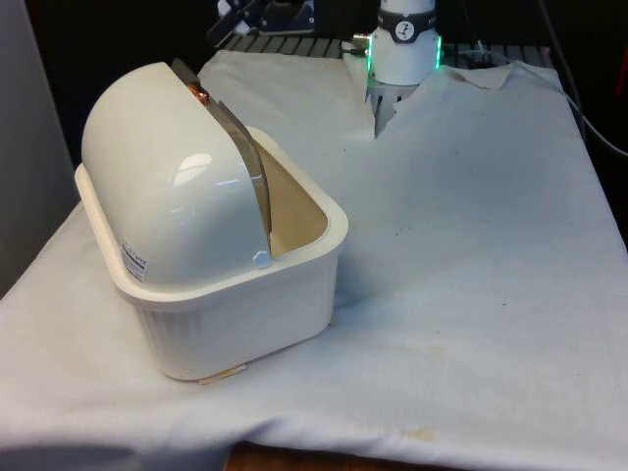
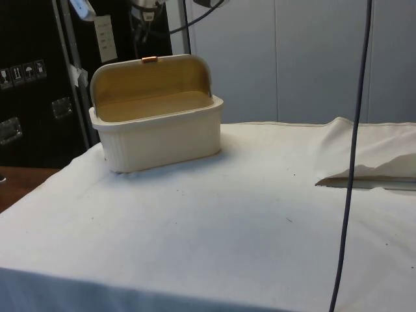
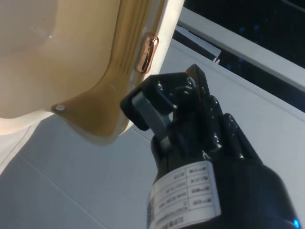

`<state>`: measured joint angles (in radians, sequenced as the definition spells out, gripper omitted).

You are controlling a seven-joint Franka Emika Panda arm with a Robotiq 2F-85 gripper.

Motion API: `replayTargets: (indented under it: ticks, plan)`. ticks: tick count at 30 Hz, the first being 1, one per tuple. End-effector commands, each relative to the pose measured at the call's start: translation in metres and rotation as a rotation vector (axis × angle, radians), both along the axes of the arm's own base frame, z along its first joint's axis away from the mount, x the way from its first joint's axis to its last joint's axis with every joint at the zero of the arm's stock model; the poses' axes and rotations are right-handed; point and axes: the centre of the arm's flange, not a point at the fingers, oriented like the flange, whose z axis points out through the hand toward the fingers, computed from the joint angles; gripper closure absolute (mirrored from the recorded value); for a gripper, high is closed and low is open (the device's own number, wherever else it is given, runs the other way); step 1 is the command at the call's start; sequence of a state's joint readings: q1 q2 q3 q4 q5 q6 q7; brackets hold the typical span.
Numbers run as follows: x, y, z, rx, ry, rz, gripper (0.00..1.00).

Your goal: Open the lid, then close it.

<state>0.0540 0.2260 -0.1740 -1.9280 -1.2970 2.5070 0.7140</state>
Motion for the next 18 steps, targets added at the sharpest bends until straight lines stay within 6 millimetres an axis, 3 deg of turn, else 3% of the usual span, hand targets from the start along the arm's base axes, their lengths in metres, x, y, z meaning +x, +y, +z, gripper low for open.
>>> replayTargets:
  ticks: [1, 18]
  plan:
    - [0.000, 0.000, -0.001, -0.016, 0.010, 0.011, 1.00]
    - [0.001, 0.001, -0.012, -0.110, 0.097, 0.076, 1.00]
